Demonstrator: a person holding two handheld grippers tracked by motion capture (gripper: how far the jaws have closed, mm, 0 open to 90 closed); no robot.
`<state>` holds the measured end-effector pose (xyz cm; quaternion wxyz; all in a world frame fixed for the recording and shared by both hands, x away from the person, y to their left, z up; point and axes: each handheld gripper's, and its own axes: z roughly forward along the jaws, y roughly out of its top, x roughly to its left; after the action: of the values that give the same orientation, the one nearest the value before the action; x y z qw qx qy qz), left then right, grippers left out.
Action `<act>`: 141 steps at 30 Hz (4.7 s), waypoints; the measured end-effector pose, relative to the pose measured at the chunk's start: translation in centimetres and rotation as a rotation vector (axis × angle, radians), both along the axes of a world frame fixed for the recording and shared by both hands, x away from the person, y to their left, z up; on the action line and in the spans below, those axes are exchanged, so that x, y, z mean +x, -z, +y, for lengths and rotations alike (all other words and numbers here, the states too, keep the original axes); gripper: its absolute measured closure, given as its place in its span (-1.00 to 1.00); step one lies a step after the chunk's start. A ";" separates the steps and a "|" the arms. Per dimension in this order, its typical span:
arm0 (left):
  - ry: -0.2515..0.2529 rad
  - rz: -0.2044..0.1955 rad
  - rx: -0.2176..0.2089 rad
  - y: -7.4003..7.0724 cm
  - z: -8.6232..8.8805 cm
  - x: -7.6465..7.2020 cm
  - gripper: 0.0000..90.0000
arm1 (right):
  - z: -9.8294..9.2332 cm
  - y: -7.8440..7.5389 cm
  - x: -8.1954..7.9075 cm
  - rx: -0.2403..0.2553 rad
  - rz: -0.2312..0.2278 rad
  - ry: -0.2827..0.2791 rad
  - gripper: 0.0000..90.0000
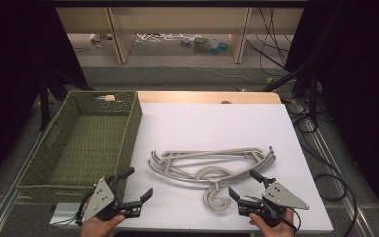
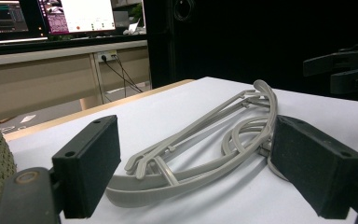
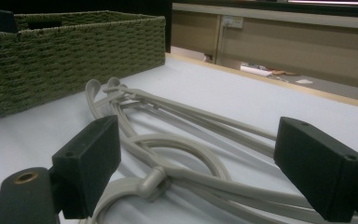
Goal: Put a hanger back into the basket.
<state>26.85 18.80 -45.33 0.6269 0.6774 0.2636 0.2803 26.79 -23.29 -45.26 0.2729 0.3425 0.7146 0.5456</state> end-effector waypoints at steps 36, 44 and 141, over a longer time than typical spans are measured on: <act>0.004 0.003 0.015 0.1 0.0 0.1 -0.65 | -0.2 -2.6 6.8 -0.596 0.157 -0.334 -0.41; 0.010 0.009 0.021 0.1 0.0 0.1 -0.65 | 0.8 -1.8 9.6 -0.717 0.233 -0.381 -0.35; 0.352 -0.024 0.657 -2.4 -13.0 4.3 0.48 | 2.8 -6.9 6.3 -0.971 -0.120 -0.785 0.78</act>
<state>31.11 5.77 -42.89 0.4178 0.8741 0.0318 0.2456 33.11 -20.48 -38.33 0.2163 -0.1399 0.9369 0.2364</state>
